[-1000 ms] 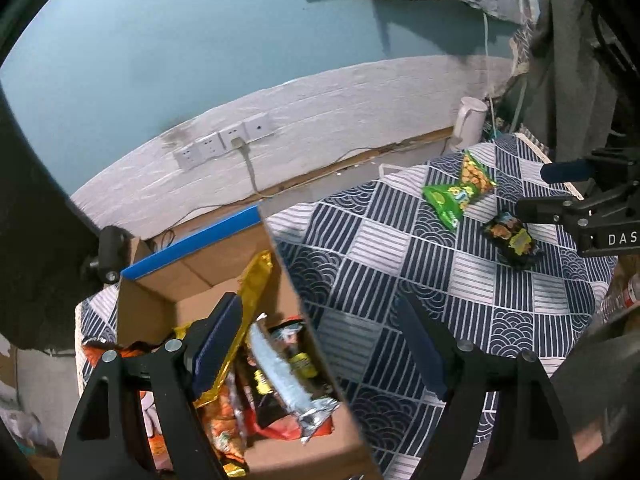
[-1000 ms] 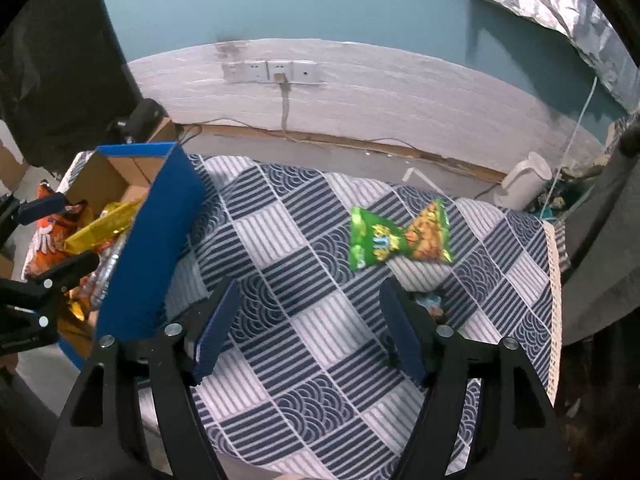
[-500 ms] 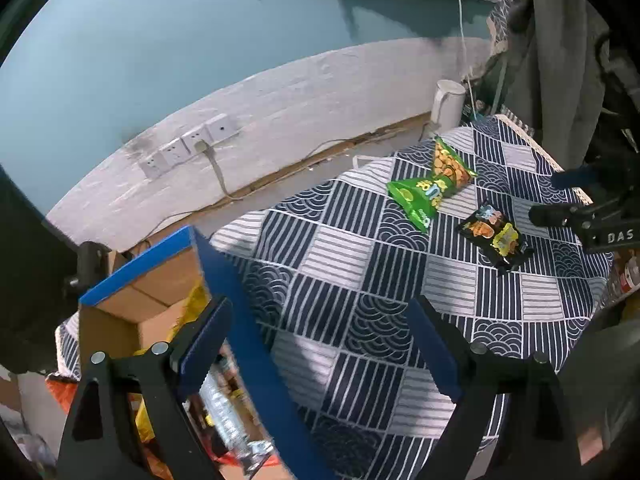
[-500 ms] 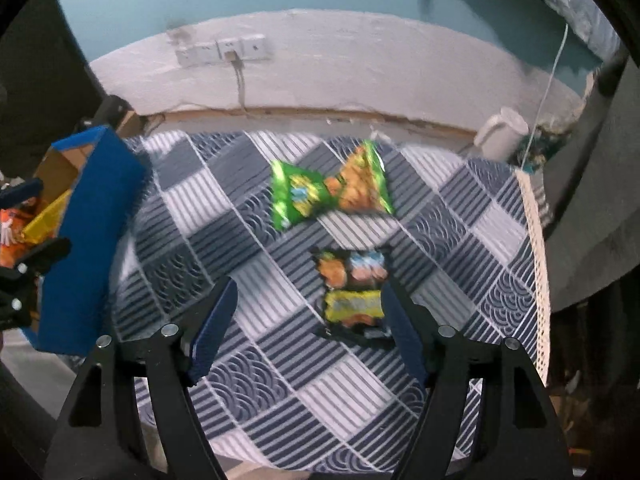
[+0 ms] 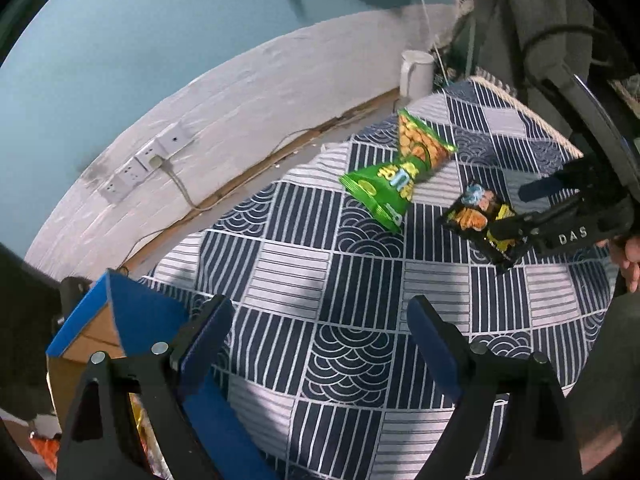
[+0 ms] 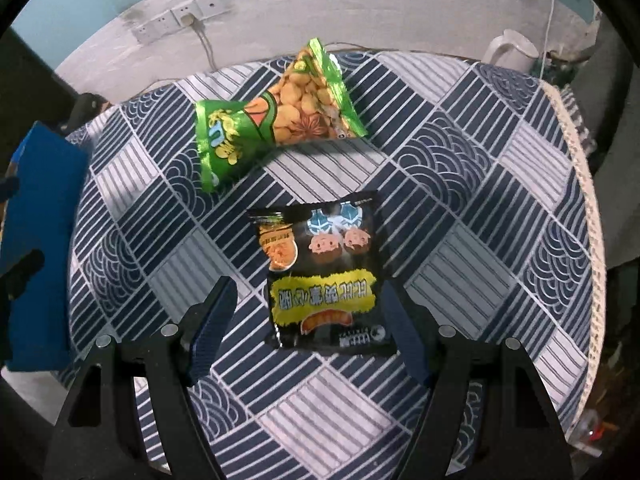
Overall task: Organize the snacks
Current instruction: 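Lower the right tool onto the black snack bag while the left tool reaches the green peanut bag, then close the right tool on the black snack bag and lift it, then close the left tool on the green peanut bag and lift it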
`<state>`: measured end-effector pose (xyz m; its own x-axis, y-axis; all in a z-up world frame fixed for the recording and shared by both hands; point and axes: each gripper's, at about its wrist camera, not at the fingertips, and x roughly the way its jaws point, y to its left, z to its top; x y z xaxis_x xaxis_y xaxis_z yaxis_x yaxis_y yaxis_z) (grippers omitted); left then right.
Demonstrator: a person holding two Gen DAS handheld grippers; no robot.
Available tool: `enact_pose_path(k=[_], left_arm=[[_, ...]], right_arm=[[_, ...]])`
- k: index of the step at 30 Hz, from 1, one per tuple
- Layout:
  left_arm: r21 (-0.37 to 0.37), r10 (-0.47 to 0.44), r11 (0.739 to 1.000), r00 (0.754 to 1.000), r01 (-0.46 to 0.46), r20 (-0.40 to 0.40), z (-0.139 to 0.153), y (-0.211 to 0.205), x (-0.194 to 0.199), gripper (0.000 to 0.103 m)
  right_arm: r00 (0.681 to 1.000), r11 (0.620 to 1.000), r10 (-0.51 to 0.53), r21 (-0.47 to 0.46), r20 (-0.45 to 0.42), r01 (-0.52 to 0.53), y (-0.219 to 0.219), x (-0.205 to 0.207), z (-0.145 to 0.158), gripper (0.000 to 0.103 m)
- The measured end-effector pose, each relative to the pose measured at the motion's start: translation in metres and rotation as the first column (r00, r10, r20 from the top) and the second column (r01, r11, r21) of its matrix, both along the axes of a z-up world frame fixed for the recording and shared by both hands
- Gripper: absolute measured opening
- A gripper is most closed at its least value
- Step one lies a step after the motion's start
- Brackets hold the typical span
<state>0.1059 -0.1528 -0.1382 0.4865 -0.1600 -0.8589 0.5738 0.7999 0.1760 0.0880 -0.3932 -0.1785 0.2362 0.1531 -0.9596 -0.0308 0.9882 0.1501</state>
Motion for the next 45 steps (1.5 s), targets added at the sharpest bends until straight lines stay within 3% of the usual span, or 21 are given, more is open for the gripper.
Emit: enact_pose_path(k=[9,15,17,18,25,35,45], left_arm=[[0.018,-0.014,1.000,0.999,0.015,-0.049,-0.031,-0.005,0.010,0.090],[-0.008,-0.023,1.000,0.998,0.023,-0.063,-0.036,-0.012,0.019,0.090],[-0.023,-0.027,0.999,0.997,0.025,-0.070,-0.036,-0.016,0.023,0.090],[-0.029,-0.032,0.999,0.997,0.030,-0.074,-0.036,-0.018,0.025,0.090],[-0.062,-0.067,0.996,0.995,0.063,-0.071,-0.034,-0.043,0.036,0.090],[-0.082,-0.128,0.989,0.991,0.125,-0.033,-0.027,-0.085,0.047,0.090],[-0.077,-0.192,0.979,0.980,0.188,-0.043,-0.039,-0.129,0.068,0.090]], right_arm=[[0.999,0.996,0.024,-0.082,-0.044,-0.027,0.003,0.009,-0.036,0.073],[0.999,0.996,0.029,-0.079,-0.035,-0.032,-0.001,0.007,-0.045,0.073],[0.999,0.996,0.040,-0.081,-0.031,-0.042,-0.003,0.005,-0.045,0.065],[0.999,0.995,0.047,-0.089,-0.027,-0.049,-0.004,0.004,-0.044,0.061],[0.999,0.999,-0.026,-0.048,-0.022,0.025,-0.038,0.003,-0.030,0.060],[0.992,0.993,-0.104,-0.049,0.070,0.108,-0.096,0.009,0.017,0.060],[0.987,0.992,-0.094,-0.073,0.127,0.104,-0.084,0.028,0.052,0.060]])
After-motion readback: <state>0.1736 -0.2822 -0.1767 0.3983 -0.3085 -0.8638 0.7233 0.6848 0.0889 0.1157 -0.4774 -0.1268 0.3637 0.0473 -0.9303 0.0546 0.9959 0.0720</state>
